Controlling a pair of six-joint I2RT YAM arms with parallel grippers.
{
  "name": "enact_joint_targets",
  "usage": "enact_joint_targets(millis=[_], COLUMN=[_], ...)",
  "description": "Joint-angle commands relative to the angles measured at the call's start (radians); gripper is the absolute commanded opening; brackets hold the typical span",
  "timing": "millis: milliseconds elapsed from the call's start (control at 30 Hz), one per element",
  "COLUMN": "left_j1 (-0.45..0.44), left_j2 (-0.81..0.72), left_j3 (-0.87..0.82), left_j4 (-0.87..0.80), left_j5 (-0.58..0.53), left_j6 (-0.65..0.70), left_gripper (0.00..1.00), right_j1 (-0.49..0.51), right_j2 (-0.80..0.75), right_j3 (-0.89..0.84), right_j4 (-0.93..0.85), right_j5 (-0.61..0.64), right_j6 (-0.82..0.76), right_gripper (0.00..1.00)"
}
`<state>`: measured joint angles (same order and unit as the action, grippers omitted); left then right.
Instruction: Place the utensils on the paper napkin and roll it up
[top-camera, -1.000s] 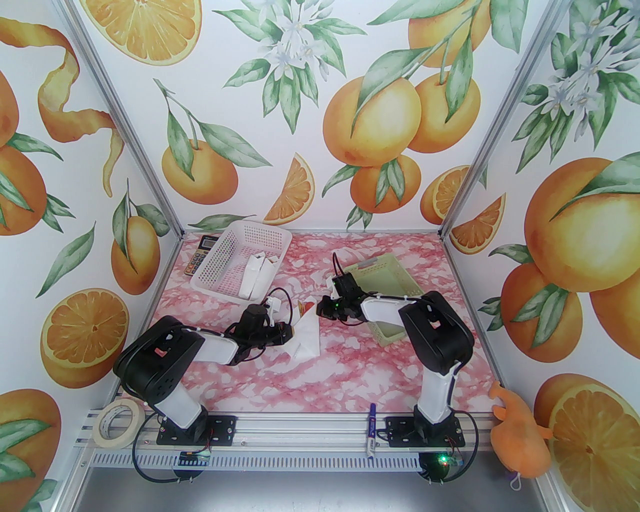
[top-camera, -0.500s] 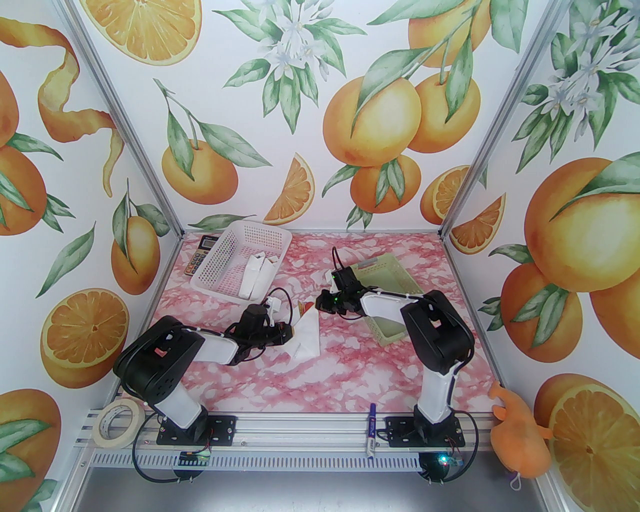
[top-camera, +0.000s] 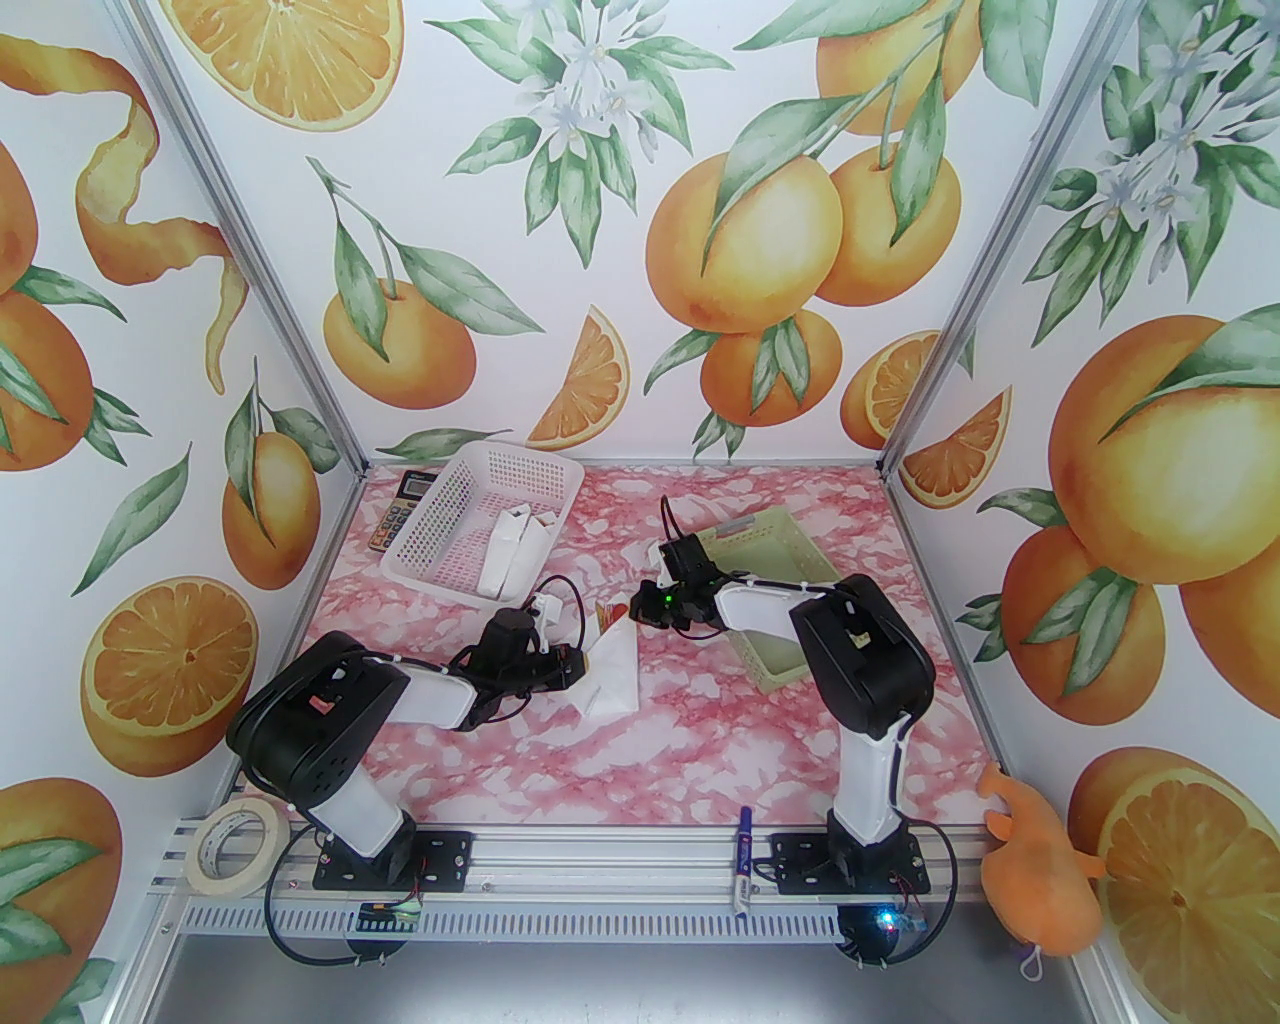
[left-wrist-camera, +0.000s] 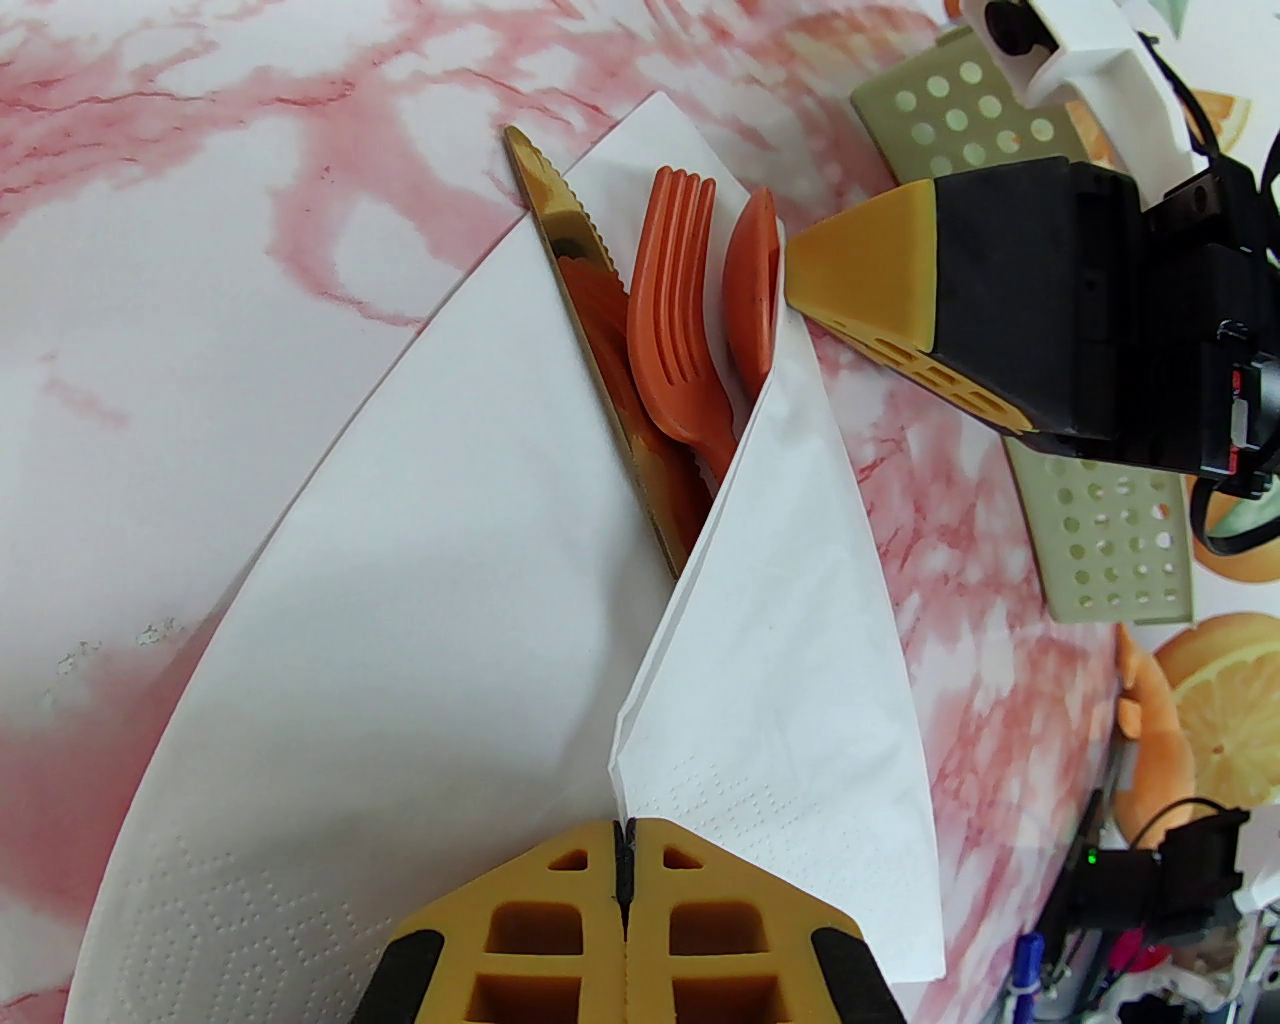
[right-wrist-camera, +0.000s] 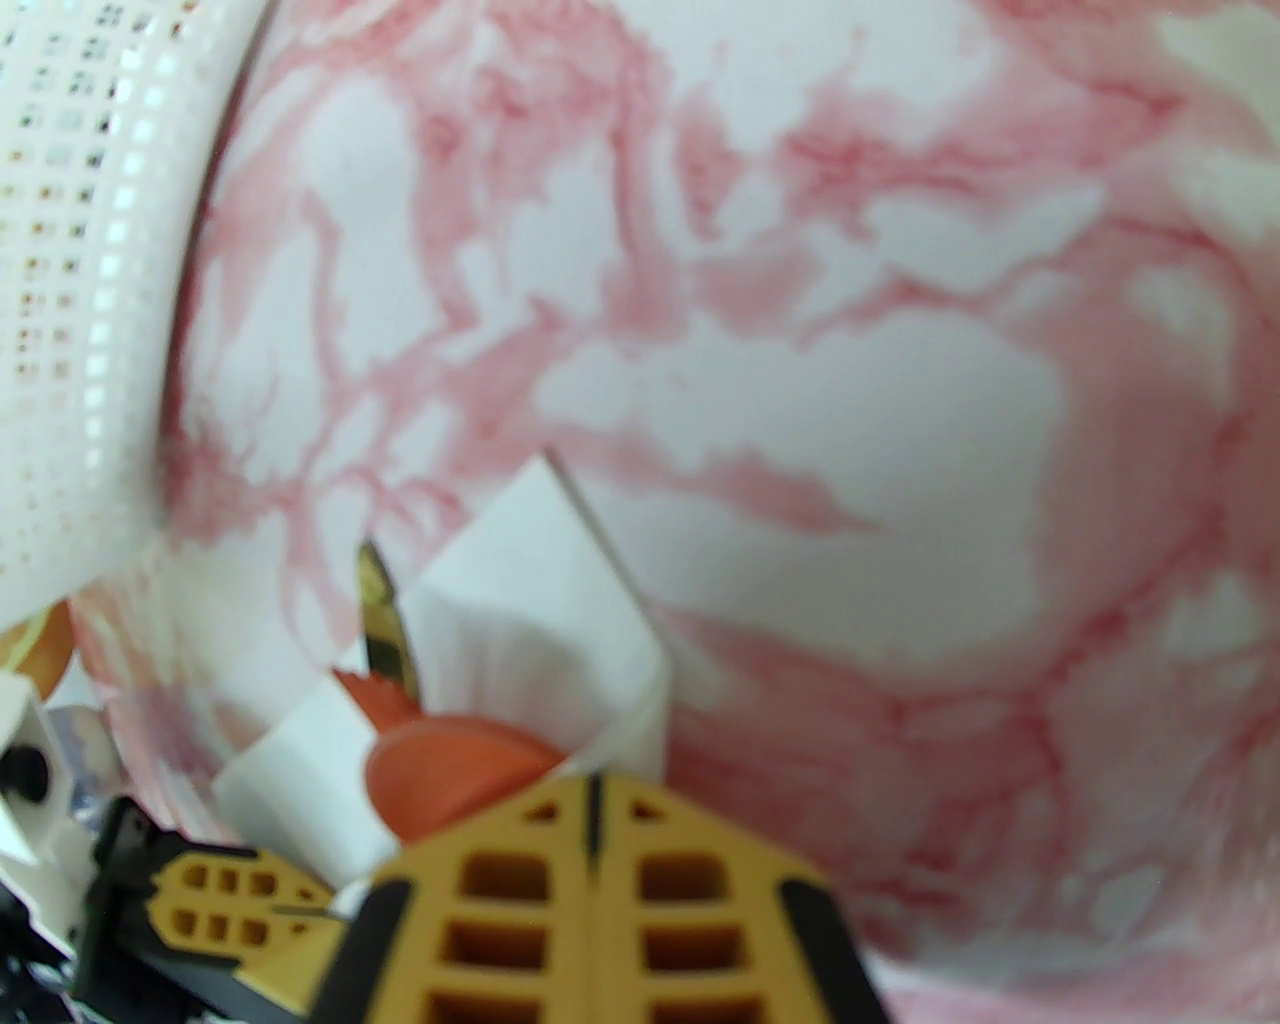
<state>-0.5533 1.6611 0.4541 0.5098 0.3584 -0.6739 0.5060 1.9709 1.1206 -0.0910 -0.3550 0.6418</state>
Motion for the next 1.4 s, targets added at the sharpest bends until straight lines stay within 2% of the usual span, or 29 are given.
enact_joint_targets(millis=[0,300,567,800,967,1067,1200,1367], left_j1=[-0.010,-0.010,-0.009,-0.010,-0.010,-0.010,-0.010,-0.010], left_j2=[0.005,0.005,0.001,0.002,-0.003,-0.003,-0.004,-0.009], left_j3=[-0.026,-0.025,-0.025,-0.023,-0.023,-0.025,-0.029,-0.038], left_j4=[-0.116,-0.118,-0.121,-0.125,-0.128,-0.128,-0.122,-0.109], left_j5=[-0.019,-0.019,-0.022,-0.023,-0.026,-0.026,-0.030,-0.031], left_j6=[0.008,0.007,0.008,0.008,0.007,0.006,0.002,-0.011], left_gripper=[0.00,0.00,0.00,0.00,0.00,0.00,0.00,0.00], right_j1=[-0.022,-0.025,0.008,0.092,0.138,0.141,0.165,0.213], right_j2=[0.037,-0.074,-0.219,-0.318,-0.399,-0.472,-0.521,-0.475], right_j3=[0.019,0.010,-0.155,-0.315,-0.409,-0.430,-0.381,-0.291], right_j4=[-0.040,-0.071,-0.001,0.068,0.086,0.038,-0.081,-0.177], right_j5=[0.046,0.026,-0.028,-0.044,-0.024,0.039,0.160,0.274], right_j6=[-0.025,-0.031,0.029,0.089,0.128,0.121,0.069,0.026], right_gripper=[0.00,0.00,0.00,0.00,0.00,0.00,0.15,0.32])
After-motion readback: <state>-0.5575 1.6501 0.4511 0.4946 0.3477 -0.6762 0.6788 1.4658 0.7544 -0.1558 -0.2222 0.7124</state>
